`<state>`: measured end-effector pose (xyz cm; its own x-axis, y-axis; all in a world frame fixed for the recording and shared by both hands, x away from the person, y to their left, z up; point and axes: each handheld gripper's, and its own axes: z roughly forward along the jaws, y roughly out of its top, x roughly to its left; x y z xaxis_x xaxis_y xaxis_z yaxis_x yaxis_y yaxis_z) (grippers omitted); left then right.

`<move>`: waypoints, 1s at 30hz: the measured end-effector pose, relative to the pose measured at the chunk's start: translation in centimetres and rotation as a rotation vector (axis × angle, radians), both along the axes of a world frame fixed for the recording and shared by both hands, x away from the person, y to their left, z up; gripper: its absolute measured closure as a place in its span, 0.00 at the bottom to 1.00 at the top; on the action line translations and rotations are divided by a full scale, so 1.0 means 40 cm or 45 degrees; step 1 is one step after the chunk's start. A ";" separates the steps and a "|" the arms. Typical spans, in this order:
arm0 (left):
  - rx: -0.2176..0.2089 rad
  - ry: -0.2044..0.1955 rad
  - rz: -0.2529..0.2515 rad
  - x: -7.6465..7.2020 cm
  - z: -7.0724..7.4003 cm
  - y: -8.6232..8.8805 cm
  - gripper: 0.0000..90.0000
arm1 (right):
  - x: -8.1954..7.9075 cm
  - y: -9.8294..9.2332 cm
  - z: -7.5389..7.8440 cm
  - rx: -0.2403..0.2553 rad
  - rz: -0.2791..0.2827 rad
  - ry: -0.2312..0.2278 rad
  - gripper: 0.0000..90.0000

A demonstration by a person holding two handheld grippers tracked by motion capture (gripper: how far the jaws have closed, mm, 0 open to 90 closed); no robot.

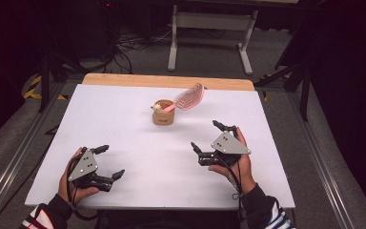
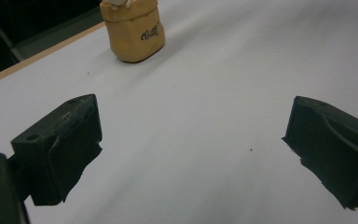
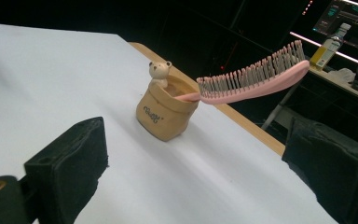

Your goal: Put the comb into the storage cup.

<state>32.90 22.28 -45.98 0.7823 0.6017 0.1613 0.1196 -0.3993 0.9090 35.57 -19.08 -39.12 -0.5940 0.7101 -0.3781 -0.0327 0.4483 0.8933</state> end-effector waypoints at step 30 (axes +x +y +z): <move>0.003 -0.002 0.007 -0.001 0.001 0.000 0.05 | -0.054 -0.126 -0.103 -0.029 -0.066 0.057 0.07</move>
<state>32.87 22.29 -45.92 0.7788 0.6055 0.1639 0.1202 -0.4005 0.9084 33.41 -24.11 -43.23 -0.5735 0.7318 -0.3683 0.0311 0.4687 0.8828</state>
